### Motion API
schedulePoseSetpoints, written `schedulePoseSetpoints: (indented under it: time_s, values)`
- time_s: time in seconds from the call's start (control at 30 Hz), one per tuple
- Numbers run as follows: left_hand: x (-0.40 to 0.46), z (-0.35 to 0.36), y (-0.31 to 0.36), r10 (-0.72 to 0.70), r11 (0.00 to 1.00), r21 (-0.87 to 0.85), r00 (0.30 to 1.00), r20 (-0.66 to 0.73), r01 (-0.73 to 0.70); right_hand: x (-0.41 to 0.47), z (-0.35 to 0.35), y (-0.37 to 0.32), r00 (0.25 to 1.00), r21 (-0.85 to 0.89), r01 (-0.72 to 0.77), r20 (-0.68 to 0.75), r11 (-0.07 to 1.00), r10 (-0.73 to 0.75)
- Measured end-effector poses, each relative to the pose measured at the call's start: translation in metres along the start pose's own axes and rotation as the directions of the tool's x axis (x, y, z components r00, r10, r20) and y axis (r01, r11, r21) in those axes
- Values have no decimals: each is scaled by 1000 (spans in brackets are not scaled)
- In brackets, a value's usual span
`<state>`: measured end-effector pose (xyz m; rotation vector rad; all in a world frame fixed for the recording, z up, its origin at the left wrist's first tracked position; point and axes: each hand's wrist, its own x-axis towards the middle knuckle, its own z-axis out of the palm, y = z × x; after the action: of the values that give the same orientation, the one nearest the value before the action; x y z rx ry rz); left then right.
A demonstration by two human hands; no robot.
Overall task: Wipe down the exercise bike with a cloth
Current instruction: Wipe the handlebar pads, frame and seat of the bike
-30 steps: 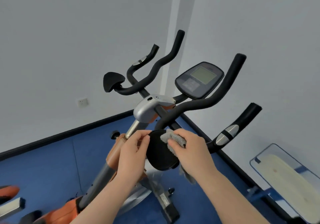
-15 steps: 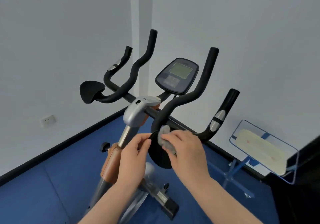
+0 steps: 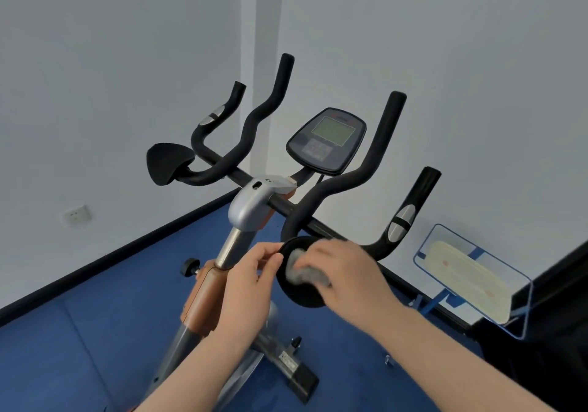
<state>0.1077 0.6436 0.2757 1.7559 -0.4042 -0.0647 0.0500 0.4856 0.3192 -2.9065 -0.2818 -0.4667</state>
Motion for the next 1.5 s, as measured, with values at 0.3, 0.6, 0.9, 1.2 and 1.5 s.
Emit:
schedulePoseSetpoints:
  time_s: [0.3, 0.6, 0.9, 1.2, 1.5]
  values:
    - [3, 5, -15, 3, 998, -65, 1000, -6, -3, 1, 2, -6, 998, 19, -62, 22, 998, 61]
    - [-3, 23, -12, -50, 985, -173, 989, -136, 26, -4, 2, 7, 969, 126, -230, -60, 965, 239]
    - [-3, 67, -10, -126, 990, -109, 936, -330, 95, 68, -10, 52, 953, 389, -98, -229, 916, 199]
    - [1, 76, -11, -89, 985, 93, 897, -432, 142, 99, 17, 76, 929, 211, 348, 55, 913, -367]
    - [19, 70, 6, -2, 990, 119, 871, -491, 70, 100, 14, 91, 930, 272, 364, -44, 891, -366]
